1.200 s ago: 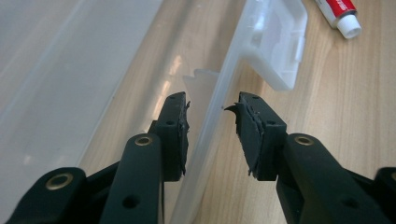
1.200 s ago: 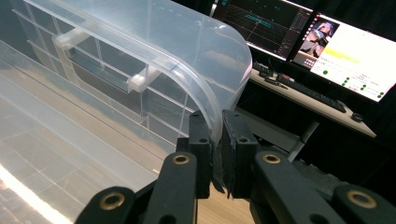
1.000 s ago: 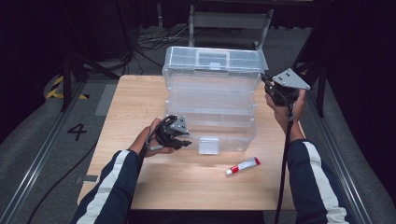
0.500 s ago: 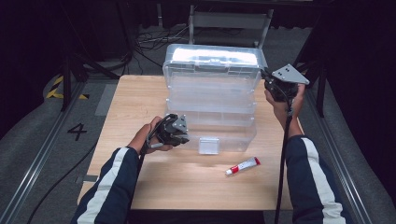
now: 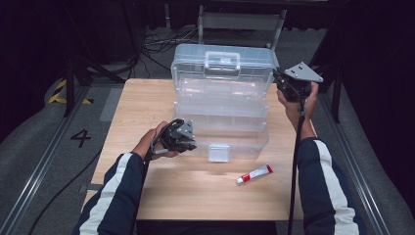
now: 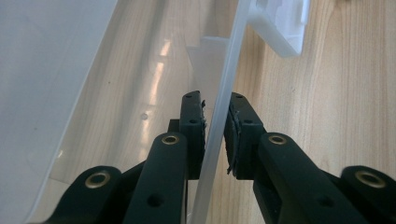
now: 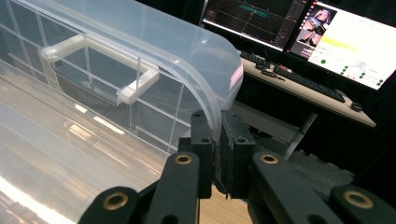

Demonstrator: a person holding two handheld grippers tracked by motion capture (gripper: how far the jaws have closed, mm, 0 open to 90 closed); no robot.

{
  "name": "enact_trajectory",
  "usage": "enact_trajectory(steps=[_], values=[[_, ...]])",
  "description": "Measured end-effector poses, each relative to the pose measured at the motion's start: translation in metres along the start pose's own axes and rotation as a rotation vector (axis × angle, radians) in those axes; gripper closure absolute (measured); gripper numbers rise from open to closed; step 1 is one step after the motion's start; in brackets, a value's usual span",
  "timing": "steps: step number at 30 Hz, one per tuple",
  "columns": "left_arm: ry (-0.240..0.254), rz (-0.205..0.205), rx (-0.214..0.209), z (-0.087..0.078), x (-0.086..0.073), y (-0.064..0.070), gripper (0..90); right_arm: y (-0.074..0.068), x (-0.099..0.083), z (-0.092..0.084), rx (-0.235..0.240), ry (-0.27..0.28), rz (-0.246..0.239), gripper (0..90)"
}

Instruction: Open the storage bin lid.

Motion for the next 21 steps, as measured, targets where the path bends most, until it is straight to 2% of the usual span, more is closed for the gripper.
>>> enact_trajectory(steps=[4, 21], values=[[0.000, -0.003, -0.008, 0.000, 0.000, 0.000, 79.4, 0.003, 0.003, 0.007, 0.003, -0.009, 0.022, 85.1], [0.022, -0.006, -0.003, 0.000, -0.001, 0.000, 79.4, 0.009, 0.009, 0.025, 0.010, -0.045, 0.054, 85.2]])
Point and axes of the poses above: each handheld gripper's, and its own axes: z roughly forward along the jaws, x roughly out of its top, y roughly to its right, the point moved 6 cm from there along z, roughly forward along the jaws, and after that the axes turned 14 degrees about z, right-handed, at the moved point
